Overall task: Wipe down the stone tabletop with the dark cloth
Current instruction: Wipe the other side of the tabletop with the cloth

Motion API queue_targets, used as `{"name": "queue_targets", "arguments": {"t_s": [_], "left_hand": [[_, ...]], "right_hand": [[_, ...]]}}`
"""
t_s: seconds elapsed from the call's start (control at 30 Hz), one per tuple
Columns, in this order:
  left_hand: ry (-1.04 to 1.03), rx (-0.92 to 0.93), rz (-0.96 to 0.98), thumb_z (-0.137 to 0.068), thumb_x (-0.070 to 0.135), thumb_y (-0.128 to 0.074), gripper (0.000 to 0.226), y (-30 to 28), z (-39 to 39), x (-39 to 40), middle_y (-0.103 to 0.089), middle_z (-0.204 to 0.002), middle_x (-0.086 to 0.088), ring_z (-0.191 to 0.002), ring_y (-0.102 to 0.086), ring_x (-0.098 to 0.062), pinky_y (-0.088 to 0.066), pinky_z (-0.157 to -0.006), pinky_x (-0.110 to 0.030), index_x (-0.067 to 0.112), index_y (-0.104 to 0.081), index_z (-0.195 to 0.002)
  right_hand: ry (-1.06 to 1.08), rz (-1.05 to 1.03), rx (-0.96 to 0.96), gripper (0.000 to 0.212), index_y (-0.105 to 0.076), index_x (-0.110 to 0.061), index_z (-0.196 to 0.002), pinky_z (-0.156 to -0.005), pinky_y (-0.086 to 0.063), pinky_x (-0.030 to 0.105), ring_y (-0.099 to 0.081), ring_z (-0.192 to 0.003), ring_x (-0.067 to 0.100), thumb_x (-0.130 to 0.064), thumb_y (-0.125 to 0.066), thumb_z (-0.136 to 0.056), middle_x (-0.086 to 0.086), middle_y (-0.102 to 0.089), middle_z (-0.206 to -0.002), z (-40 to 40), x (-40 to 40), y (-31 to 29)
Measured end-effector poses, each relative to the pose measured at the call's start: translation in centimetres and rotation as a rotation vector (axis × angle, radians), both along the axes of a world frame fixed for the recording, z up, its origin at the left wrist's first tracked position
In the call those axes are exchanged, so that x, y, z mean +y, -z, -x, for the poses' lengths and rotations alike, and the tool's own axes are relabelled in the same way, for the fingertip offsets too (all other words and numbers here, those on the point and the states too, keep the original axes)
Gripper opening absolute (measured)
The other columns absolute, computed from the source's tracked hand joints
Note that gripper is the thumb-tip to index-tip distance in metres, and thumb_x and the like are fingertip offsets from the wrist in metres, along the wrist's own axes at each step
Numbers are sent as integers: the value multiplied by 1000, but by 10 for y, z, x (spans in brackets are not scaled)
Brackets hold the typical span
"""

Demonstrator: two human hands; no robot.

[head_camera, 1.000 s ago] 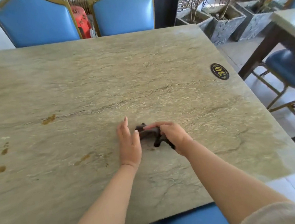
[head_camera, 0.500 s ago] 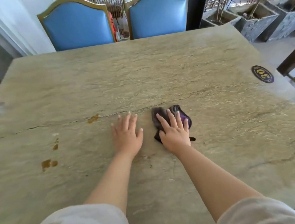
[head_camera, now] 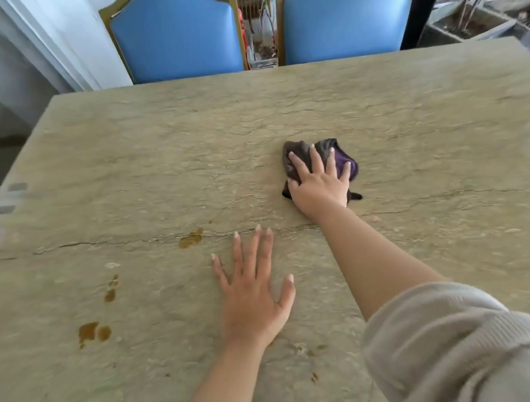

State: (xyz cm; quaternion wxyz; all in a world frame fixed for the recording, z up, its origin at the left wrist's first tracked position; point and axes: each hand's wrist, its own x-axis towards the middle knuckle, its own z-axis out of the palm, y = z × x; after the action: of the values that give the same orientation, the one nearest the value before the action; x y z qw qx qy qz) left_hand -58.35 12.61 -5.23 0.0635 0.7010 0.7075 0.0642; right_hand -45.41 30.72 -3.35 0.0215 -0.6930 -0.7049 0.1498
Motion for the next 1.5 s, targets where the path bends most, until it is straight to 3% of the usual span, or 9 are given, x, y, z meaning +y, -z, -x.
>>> {"name": "queue_targets", "arguments": {"t_s": [0.2,0.43,0.6,0.73,0.83,1.03,1.2,1.33,1.5], "left_hand": [[-40,-175,-89,-90,41,-32,69,-3,3,-2,-15,-161,0,-149,-13,-23,-19,-114,-62,18,-17,-153],[-12,-295,-155,-90,41,-31,69,-4,6,-1,-13,-161,6,-149,-9,-9,-5,-119,-55,23,-13,-154],[-273,-824,-277,-88,19,-47,57,-19,31,-3,-32,-146,-5,-139,-29,-13,-25,-118,-35,12,-35,-143],[-248,-258,-240,-94,34,-41,56,-7,96,-19,-33,-150,-5,-140,-33,-21,-29,-116,-43,10,-38,-144],[-222,-35,-66,-96,52,-20,68,3,125,-34,-16,-162,-3,-150,-9,-18,-10,-122,-46,14,-23,-152],[-236,22,-60,-96,51,-21,67,3,123,-34,-16,-162,-2,-150,-5,-16,-10,-122,-45,15,-25,-152],[-253,-43,-80,-93,46,-23,67,-3,123,-35,-19,-161,-2,-150,-10,-15,-10,-122,-42,13,-26,-152],[-310,-106,-127,-92,40,-28,63,-4,123,-38,-29,-156,-6,-148,-18,-19,-13,-122,-38,9,-36,-147],[-294,-98,-141,-92,35,-29,61,-4,124,-36,-33,-153,-9,-146,-22,-22,-13,-122,-40,5,-41,-144]], "right_hand": [[-670,14,274,56,-41,-54,-135,-120,3,38,-1,-148,7,-31,-39,-85,-23,-19,-156,-30,-63,-4],[39,24,21,61,-9,-45,-150,-117,10,51,14,-148,24,-47,-30,-93,-6,6,-162,-12,-32,-1],[-336,-15,33,60,-7,-47,-150,-118,11,50,15,-148,20,-53,-29,-95,-10,7,-162,44,-88,2],[-573,-59,63,58,-9,-57,-145,-120,6,45,9,-148,13,-60,-35,-93,-19,1,-161,26,-101,5],[-363,-77,10,60,-8,-53,-148,-119,5,48,10,-149,19,-61,-31,-93,-12,2,-162,37,-66,6],[-119,2,6,61,-9,-43,-151,-116,8,56,14,-148,28,-54,-26,-94,-3,6,-163,120,4,2],[-544,6,103,53,-19,-49,-147,-119,7,47,10,-149,17,-39,-30,-96,-12,-1,-162,174,-16,-5],[-900,79,252,57,-36,-53,-139,-120,5,39,3,-148,6,-19,-38,-94,-23,-14,-158,136,-36,-3],[-375,-25,148,53,-25,-51,-144,-121,3,40,4,-148,11,-31,-36,-97,-14,-8,-161,69,-38,-2]]}}
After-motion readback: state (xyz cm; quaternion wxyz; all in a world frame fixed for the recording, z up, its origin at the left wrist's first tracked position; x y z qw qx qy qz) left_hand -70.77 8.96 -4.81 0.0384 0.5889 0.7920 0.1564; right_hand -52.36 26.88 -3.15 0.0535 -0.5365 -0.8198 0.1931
